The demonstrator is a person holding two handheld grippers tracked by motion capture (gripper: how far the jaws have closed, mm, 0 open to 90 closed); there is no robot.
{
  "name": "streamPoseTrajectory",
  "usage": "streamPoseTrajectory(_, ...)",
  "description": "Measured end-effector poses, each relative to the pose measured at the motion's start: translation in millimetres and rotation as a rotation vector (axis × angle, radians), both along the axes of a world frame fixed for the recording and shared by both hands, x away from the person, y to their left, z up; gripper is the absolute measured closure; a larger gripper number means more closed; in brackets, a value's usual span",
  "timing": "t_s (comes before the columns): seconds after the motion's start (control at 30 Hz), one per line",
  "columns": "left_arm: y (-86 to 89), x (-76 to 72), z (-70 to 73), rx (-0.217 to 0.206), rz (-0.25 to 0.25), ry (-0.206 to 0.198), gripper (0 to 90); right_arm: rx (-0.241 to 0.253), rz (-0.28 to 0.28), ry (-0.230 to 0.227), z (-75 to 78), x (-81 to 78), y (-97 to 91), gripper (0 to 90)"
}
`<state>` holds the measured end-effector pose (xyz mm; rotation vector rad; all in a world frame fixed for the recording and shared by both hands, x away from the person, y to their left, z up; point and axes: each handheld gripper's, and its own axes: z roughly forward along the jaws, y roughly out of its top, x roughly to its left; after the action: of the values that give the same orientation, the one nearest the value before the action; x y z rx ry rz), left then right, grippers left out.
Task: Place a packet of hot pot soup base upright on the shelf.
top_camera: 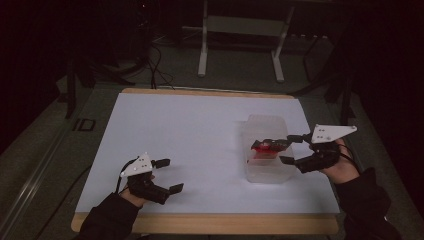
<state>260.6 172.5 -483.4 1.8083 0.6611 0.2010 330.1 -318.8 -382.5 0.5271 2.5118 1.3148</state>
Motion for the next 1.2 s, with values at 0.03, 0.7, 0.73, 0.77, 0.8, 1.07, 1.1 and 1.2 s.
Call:
streamPoseTrajectory(0.03, 0.2, 0.0, 0.1, -0.002, 0.0, 0.0, 0.8, 0.027, 0.003, 0.003, -0.4, -7.2, 0.7, 17.6)
streamPoseTrajectory(0.7, 4.6, -1.5, -0.9, 0.006, 0.003, 0.001, 0.8, 0.126, -0.122, 0.011, -27.7, -55.6, 13.8, 13.8)
streamPoseTrajectory(0.73, 4.6, -1.6, -1.2, 0.006, 0.004, 0.002, 0.8, 0.132, -0.13, 0.01, -30.0, -57.1, 14.9, 13.8)
streamPoseTrajectory(0.77, 4.5, -1.5, -1.4, 0.006, 0.003, 0.004, 0.8, 0.157, -0.157, 0.025, -35.2, -58.8, 16.2, 13.9)
streamPoseTrajectory(0.8, 4.4, -1.5, -1.7, 0.009, 0.003, 0.003, 0.8, 0.157, -0.157, 0.025, -35.2, -58.8, 16.2, 13.9)
streamPoseTrajectory(1.07, 5.1, -2.4, -3.3, 0.008, 0.015, -0.007, 0.8, 0.187, -0.248, -0.012, -55.2, -67.0, 22.7, 14.2)
streamPoseTrajectory(1.1, 5.5, -2.5, -3.4, 0.008, 0.018, -0.008, 0.8, 0.188, -0.251, -0.019, -57.0, -67.4, 23.1, 14.2)
streamPoseTrajectory(1.2, 6.3, -2.1, -4.2, 0.008, 0.019, -0.01, 0.8, 0.182, -0.27, -0.035, -62.8, -70.4, 23.6, 14.2)
